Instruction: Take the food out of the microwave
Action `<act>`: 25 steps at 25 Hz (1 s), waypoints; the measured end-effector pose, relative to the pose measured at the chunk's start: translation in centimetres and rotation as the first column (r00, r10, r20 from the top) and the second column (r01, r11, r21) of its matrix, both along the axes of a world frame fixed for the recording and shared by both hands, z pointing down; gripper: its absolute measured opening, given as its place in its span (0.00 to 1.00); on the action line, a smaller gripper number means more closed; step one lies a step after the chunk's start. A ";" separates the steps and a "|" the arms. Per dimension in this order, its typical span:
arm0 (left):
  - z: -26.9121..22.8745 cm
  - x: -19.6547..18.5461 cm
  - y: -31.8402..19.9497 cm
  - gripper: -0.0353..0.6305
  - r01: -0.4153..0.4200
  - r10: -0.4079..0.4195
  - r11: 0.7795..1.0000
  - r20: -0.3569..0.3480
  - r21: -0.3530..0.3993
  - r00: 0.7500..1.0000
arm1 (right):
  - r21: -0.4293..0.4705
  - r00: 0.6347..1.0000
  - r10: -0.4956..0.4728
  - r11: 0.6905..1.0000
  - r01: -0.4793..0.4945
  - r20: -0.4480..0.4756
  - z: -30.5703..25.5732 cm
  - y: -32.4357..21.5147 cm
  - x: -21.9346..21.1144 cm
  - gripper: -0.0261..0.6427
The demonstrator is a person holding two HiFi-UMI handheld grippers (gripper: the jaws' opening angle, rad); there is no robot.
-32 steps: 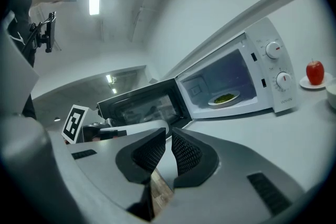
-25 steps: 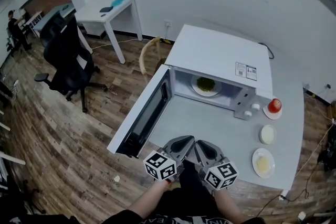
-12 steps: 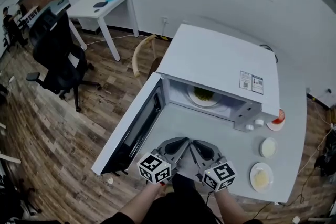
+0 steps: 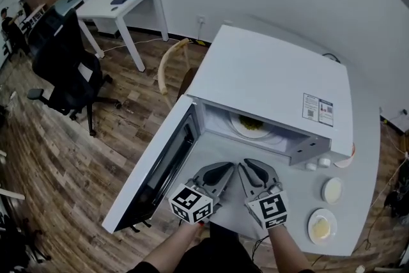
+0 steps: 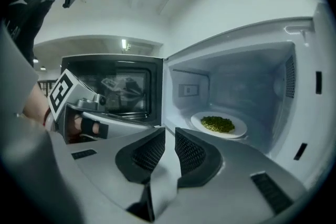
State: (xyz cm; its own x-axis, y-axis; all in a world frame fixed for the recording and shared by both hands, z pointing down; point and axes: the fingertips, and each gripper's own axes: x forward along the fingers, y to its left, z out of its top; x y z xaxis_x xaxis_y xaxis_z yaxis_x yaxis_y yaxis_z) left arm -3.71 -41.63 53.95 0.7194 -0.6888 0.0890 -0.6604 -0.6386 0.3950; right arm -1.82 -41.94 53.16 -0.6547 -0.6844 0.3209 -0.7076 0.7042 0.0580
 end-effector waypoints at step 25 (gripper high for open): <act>-0.1 -0.3 -3.0 0.07 0.040 -0.042 0.999 -0.053 -0.028 0.998 | 0.092 0.875 0.006 0.995 0.044 -0.485 3.4 -9.3 0.6 0.16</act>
State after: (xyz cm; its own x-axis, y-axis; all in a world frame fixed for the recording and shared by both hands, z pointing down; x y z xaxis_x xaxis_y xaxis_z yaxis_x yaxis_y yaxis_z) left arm -3.96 -44.61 53.87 0.6949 -0.7157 0.0697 -0.6631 -0.6002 0.4473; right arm -1.25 -51.22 56.56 -0.4477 -0.7173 0.5339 -0.5600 0.6904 0.4580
